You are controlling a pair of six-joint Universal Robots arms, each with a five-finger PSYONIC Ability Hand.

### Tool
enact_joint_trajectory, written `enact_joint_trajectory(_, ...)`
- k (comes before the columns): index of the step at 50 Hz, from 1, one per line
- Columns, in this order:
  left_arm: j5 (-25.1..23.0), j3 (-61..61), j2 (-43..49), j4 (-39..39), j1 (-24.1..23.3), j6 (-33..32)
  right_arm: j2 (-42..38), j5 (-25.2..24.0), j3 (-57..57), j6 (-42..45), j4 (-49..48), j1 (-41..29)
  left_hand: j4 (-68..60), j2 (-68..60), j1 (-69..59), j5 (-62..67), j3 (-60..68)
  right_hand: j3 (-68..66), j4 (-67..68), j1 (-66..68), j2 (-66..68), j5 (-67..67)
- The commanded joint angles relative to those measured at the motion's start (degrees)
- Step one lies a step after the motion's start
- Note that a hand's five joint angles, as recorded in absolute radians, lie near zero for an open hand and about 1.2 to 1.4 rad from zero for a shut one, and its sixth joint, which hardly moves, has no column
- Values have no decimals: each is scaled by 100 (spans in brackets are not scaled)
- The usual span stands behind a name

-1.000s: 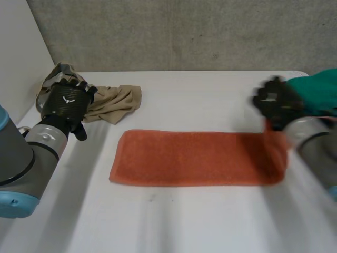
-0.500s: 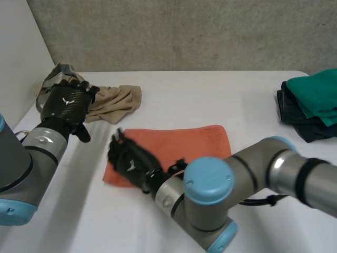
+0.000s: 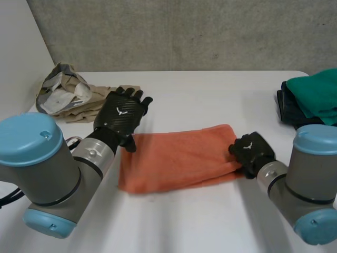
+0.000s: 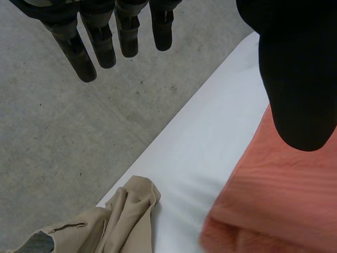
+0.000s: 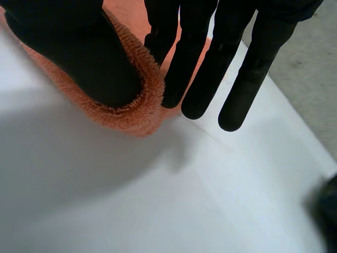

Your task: Fold the laundry.

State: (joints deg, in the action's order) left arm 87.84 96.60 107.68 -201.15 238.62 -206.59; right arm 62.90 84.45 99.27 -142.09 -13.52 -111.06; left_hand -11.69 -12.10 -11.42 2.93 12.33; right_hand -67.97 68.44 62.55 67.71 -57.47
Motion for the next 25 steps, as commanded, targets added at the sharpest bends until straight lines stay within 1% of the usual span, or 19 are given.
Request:
enact_joint_trajectory(1, 23, 69, -282, 50, 167, -4, 319, 37, -645, 603, -493, -661, 164, 206, 138, -288, -228, -1203, 1156, 1745, 1229, -1253)
enact_joint_trajectory(3, 67, 95, -397, 50, 237, 5, 328, -16, -838, 595, -581, -1021, 164, 206, 138, -288, -228, -1203, 1156, 1745, 1229, -1253)
enact_joint_trajectory(4, 110, 104, -441, 41, 281, 5, 276, -68, -978, 577, -677, -1362, 164, 206, 138, -288, -228, -1203, 1156, 1745, 1229, -1253)
enact_joint_trajectory(6, 286, 131, -564, 50, 439, 14, 153, -174, -1120, 586, -713, -1654, 164, 206, 138, -288, -228, -1203, 1156, 1745, 1229, -1253)
enact_joint_trajectory(7, 347, 139, -599, 50, 492, 22, -117, -357, -1216, 647, -748, -1917, 164, 206, 138, -288, -228, -1203, 1156, 1745, 1229, -1253)
enact_joint_trajectory(10, 594, 201, -687, 50, 624, 75, -488, -797, -1305, 691, -757, -2323, 164, 206, 138, -288, -228, -1203, 1156, 1745, 1229, -1253)
enact_joint_trajectory(11, 629, 210, -705, 50, 650, 101, -707, -1103, -1357, 726, -731, -2550, 164, 206, 138, -288, -228, -1203, 1156, 1745, 1229, -1253)
enact_joint_trajectory(14, 691, 236, -705, 58, 668, 207, -954, -1404, -1445, 726, -696, -2772, 147, 189, 121, -272, -211, -1026, 979, 1568, 1051, -1075)
enact_joint_trajectory(15, 700, 236, -705, 58, 668, 242, -1042, -1448, -1507, 666, -678, -2781, 147, 189, 121, -272, -211, 2606, -2653, -2064, -2581, 2557)
enact_joint_trajectory(16, 700, 236, -705, 58, 659, 277, -1043, -1431, -1533, 604, -669, -2772, 147, 189, 121, -272, -211, 4708, -4754, -4166, -4682, 4658)
enact_joint_trajectory(17, 700, 236, -696, 58, 659, 364, -1017, -1388, -1542, 542, -661, -2772, 147, 189, 121, -272, -211, 5797, -5844, -5255, -5771, 5747)
enact_joint_trajectory(18, 700, 227, -696, 58, 642, 409, -991, -1326, -1551, 437, -652, -2763, 147, 189, 121, -272, -211, 5797, -5844, -5255, -5771, 5747)
enact_joint_trajectory(19, 700, 219, -687, 58, 633, 453, -929, -1160, -1586, 97, -652, -2702, 131, 172, 104, -255, -195, 5797, -5844, -5255, -5771, 5747)
enact_joint_trajectory(21, 700, 148, -652, 58, 598, 637, -824, -1001, -1569, -387, -669, -2545, 130, 172, 104, -255, -195, 5797, -5844, -5255, -5771, 5747)
enact_joint_trajectory(22, 700, 122, -635, 58, 598, 699, -728, -957, -1543, -677, -669, -2404, 114, 155, 87, -238, -178, 5797, -5844, -5255, -5771, 5747)
enact_joint_trajectory(23, 691, 96, -626, 58, 589, 760, -483, -817, -1508, -1315, -652, -2046, 97, 139, 70, -221, -161, 5797, -5844, -5255, -5771, 5747)
enact_joint_trajectory(25, 682, -36, -530, 58, 519, 954, -227, -702, -1490, -1969, -617, -1702, 30, 71, 3, -154, -94, 5797, -5844, -5255, -5771, 5747)
